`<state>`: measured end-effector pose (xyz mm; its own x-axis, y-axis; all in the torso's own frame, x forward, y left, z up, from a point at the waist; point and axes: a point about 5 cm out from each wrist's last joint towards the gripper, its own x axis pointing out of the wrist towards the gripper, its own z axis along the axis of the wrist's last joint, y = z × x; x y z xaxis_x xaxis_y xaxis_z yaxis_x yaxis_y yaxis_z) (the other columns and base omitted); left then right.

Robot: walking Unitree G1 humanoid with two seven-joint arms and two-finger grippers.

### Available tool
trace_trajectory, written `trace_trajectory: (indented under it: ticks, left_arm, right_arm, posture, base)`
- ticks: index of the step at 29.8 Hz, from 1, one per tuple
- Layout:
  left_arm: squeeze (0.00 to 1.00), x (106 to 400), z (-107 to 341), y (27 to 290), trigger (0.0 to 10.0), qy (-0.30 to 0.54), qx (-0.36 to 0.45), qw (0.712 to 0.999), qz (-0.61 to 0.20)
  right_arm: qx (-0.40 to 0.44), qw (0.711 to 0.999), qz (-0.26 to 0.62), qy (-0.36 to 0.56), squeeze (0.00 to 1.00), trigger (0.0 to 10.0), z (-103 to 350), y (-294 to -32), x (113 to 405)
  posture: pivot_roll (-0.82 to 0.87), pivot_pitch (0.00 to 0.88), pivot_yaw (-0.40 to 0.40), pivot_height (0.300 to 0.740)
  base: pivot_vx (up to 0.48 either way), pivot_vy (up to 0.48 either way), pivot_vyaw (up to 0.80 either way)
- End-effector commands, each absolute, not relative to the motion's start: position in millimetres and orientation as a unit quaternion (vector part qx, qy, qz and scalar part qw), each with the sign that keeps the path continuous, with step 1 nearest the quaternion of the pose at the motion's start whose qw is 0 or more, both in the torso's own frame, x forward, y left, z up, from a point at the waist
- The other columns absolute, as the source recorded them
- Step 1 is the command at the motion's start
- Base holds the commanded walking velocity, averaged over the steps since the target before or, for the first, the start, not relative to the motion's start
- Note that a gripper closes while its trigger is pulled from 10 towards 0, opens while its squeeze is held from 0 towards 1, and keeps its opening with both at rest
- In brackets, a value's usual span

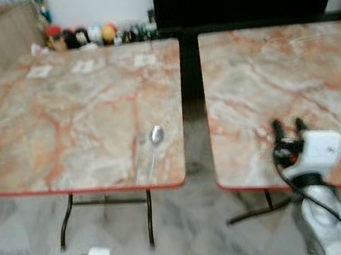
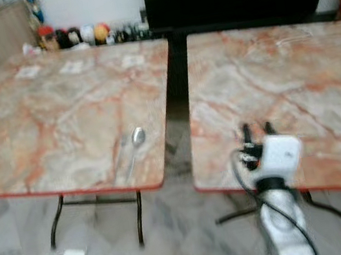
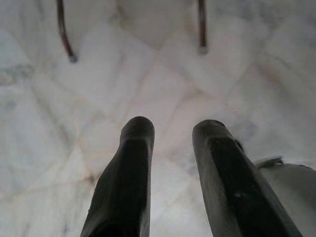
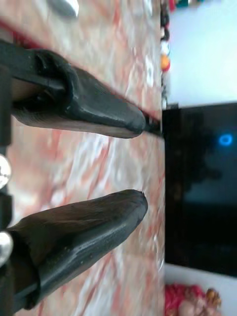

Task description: Setting the table

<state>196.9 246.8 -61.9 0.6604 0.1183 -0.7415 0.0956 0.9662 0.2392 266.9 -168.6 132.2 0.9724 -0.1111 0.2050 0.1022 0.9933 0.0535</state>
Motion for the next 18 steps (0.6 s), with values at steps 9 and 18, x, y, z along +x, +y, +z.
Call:
trace_trajectory:
  ticks: [9,18]
  left_arm:
    - [0.0,199.3,-61.3,245.2,10.0,0.412,0.124,0.903,0.008]
    - [0.0,198.7,-61.3,246.0,10.0,0.412,0.124,0.903,0.009]
  right_arm:
    - [0.021,0.993,-0.06,-0.098,0.0,10.0,130.4,-172.4,266.8]
    - [0.025,0.993,-0.058,-0.097,0.0,10.0,129.9,-170.6,267.6]
  posture:
    - [0.03,0.0,-0.007,0.74]
    - [0.04,0.0,-0.007,0.74]
  base:
    - [0.0,0.48,0.0]
    - [0.0,0.48,0.0]
